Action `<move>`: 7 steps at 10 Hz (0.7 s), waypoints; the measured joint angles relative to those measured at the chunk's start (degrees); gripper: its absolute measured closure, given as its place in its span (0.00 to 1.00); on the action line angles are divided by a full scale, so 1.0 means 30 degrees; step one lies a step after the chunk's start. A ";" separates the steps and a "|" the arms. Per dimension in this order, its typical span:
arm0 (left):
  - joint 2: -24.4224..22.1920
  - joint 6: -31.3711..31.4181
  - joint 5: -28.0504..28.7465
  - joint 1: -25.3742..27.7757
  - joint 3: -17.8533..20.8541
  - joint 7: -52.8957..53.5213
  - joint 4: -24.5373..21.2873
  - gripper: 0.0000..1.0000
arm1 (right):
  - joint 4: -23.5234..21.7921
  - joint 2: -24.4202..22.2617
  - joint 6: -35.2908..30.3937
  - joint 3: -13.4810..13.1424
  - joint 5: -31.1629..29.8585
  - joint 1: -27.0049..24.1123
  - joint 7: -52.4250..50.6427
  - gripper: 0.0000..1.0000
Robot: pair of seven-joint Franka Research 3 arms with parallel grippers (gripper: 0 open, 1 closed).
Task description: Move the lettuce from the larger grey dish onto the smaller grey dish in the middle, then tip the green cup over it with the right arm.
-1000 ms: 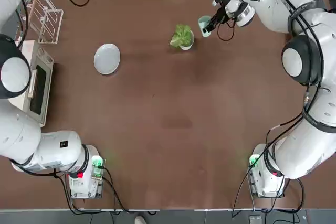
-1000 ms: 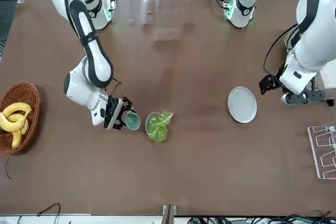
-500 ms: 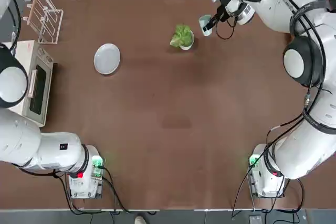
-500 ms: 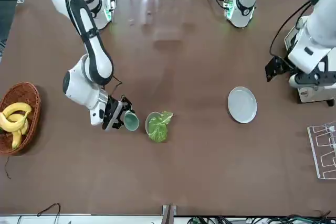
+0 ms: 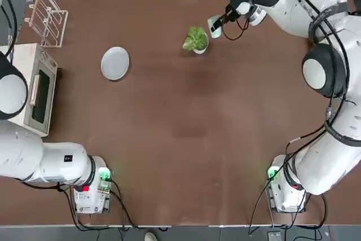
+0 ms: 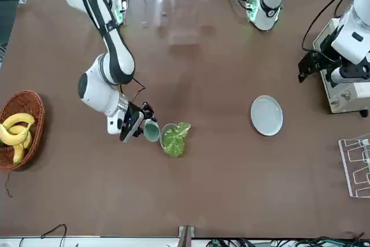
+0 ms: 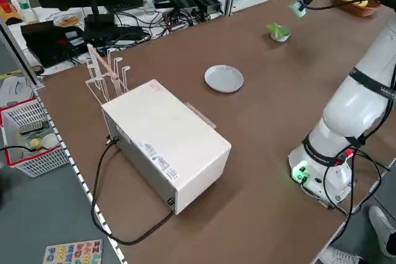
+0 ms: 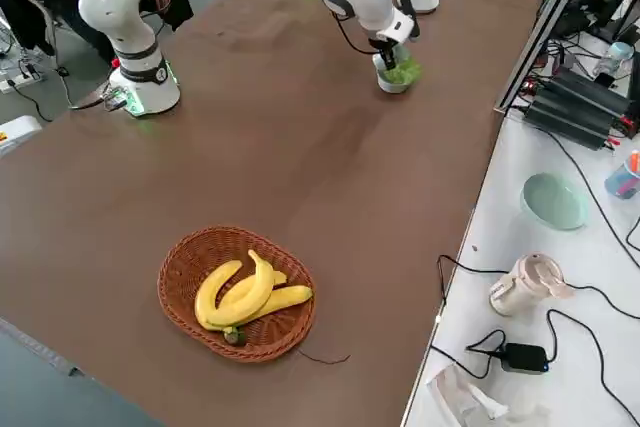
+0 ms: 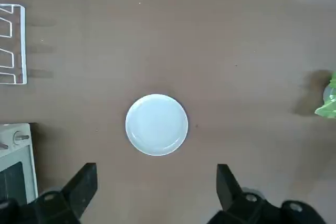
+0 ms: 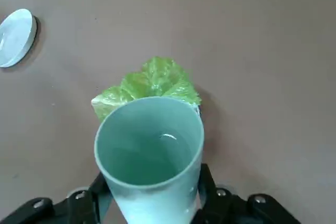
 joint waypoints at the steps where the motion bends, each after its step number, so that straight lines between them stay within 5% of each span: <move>1: 0.0057 -0.0251 -0.0018 -0.0061 -0.0049 0.0001 0.0000 0.00 | 0.0000 0.0008 -0.0349 -0.0007 -0.0223 0.0133 0.0359 0.32; 7: 0.0226 -0.0895 -0.0434 -0.0175 -0.0301 0.0000 0.0205 0.00 | 0.0048 0.0461 -0.0914 -0.0588 -0.0596 0.1129 0.3489 0.32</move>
